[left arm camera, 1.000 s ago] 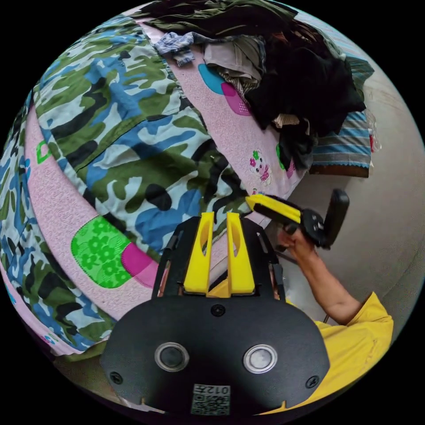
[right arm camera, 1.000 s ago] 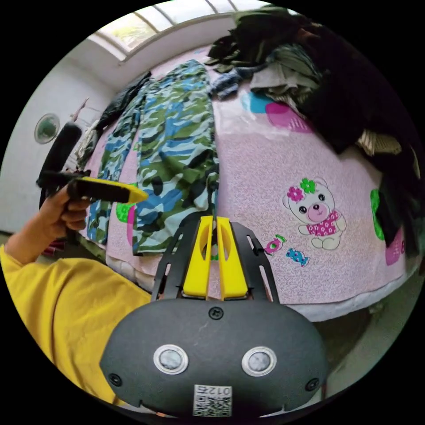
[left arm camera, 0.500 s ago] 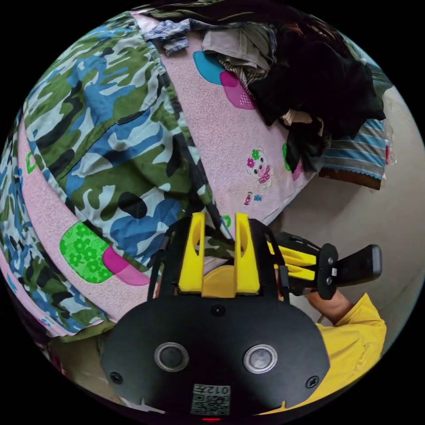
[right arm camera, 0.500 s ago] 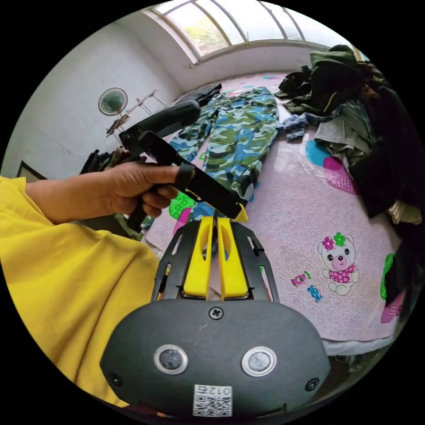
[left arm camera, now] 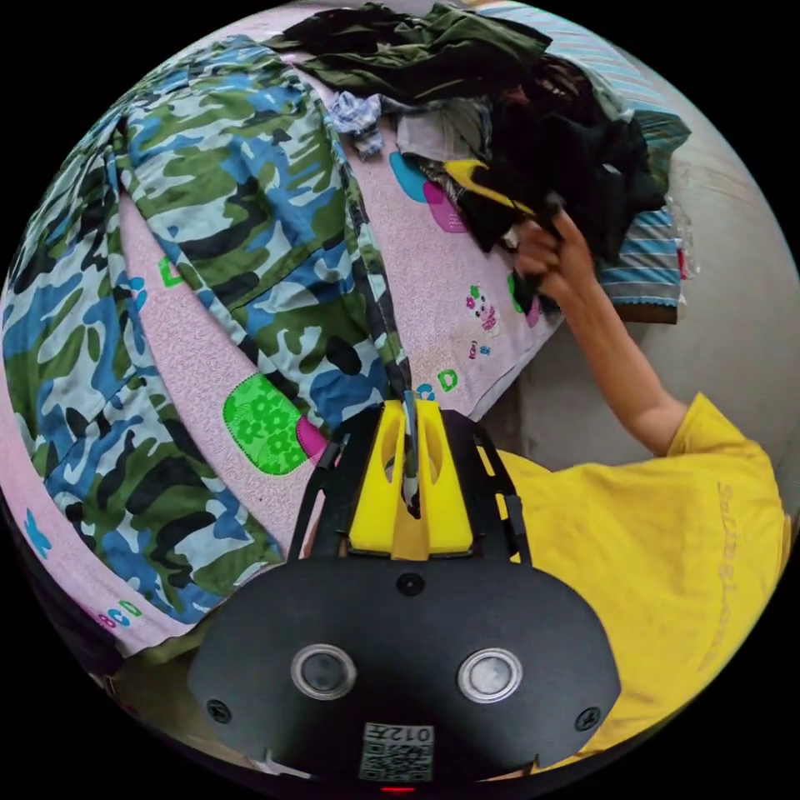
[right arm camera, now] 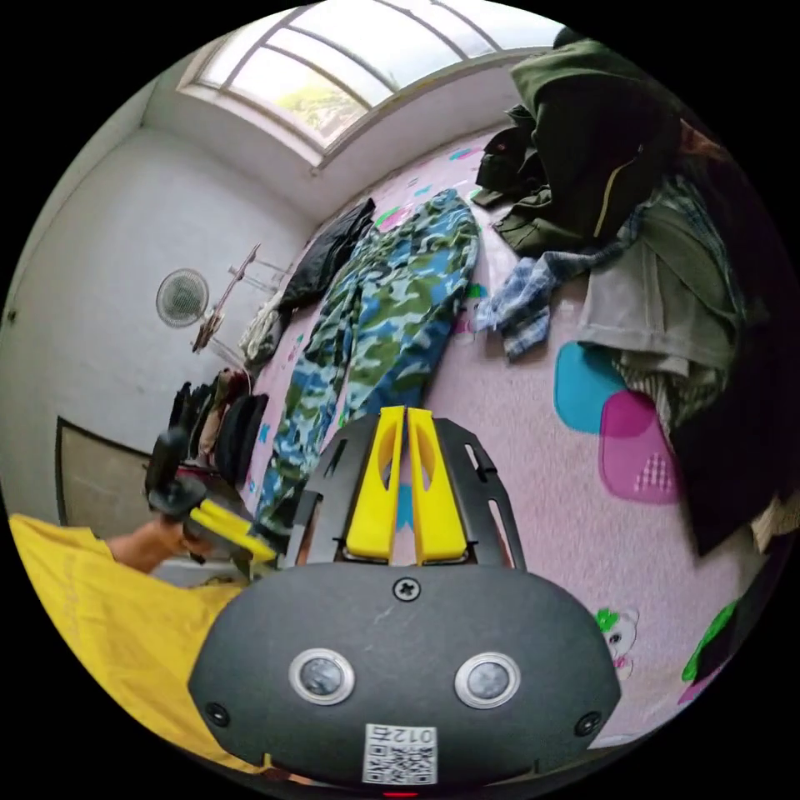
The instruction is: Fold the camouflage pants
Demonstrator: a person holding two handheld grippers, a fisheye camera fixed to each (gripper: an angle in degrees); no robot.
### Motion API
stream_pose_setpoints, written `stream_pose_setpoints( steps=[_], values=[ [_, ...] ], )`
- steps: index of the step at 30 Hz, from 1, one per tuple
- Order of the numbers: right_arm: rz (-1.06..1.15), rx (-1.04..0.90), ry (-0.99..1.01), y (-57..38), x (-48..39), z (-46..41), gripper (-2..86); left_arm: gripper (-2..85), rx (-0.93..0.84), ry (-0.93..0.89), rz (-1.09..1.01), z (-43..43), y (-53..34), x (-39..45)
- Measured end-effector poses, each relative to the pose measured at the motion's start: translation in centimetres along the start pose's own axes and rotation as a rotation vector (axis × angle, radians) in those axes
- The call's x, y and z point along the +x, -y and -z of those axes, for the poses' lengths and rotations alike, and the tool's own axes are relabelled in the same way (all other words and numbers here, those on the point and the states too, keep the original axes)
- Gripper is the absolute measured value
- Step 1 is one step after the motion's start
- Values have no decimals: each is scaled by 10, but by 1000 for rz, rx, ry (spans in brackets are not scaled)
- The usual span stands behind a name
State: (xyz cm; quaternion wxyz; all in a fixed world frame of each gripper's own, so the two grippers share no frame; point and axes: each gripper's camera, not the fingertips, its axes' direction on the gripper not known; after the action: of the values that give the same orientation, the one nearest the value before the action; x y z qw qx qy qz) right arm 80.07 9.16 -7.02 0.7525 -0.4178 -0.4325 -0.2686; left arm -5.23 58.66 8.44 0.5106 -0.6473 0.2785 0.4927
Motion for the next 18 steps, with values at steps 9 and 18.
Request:
stream_pose_setpoints(
  steps=[9,18],
  values=[
    [-287,7,68,282,73,-111,79,9,53,-33,-54,59,-47,-57],
    [-327,-41,50,475,85,-204,110,10,55,-59,-9,87,-73,-112]
  ],
)
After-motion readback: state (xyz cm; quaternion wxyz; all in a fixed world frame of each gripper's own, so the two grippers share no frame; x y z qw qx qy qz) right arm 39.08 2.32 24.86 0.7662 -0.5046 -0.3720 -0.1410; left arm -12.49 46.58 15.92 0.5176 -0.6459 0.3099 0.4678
